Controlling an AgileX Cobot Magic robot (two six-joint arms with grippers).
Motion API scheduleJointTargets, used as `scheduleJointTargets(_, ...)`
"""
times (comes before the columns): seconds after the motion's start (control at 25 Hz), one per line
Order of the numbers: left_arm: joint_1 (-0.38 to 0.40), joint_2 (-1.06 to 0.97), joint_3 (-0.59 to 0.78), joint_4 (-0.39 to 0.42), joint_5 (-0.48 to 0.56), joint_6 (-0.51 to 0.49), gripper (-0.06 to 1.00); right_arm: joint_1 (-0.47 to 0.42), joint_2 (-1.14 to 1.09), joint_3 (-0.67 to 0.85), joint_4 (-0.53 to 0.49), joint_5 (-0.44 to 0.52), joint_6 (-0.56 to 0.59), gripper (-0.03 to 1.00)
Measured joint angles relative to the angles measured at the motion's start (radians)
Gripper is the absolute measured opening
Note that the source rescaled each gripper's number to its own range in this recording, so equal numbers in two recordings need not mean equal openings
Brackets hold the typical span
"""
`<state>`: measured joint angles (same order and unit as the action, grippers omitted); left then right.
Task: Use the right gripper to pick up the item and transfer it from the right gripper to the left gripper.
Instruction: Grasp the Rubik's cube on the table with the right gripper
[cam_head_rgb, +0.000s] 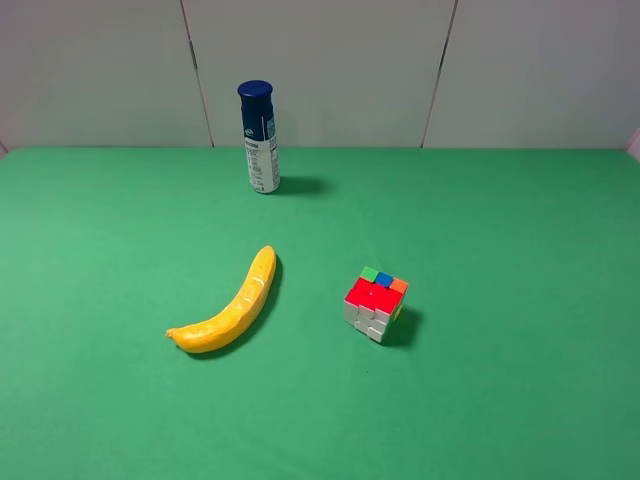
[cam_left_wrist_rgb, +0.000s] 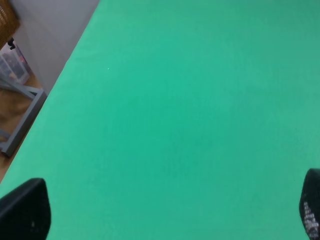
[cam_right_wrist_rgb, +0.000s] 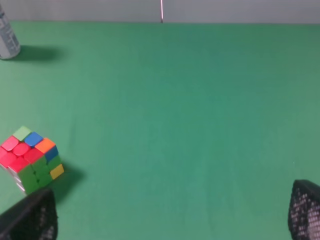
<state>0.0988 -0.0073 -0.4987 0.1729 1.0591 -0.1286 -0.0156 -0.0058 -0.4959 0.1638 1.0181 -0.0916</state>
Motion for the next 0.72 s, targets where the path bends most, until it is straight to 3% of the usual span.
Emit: scheduleJointTargets(0.72, 0.0, 0.0, 0.0, 0.0, 0.0, 0.0, 1.0, 0.0, 0.006, -0.008, 0.0, 0.001, 0.0, 1.0)
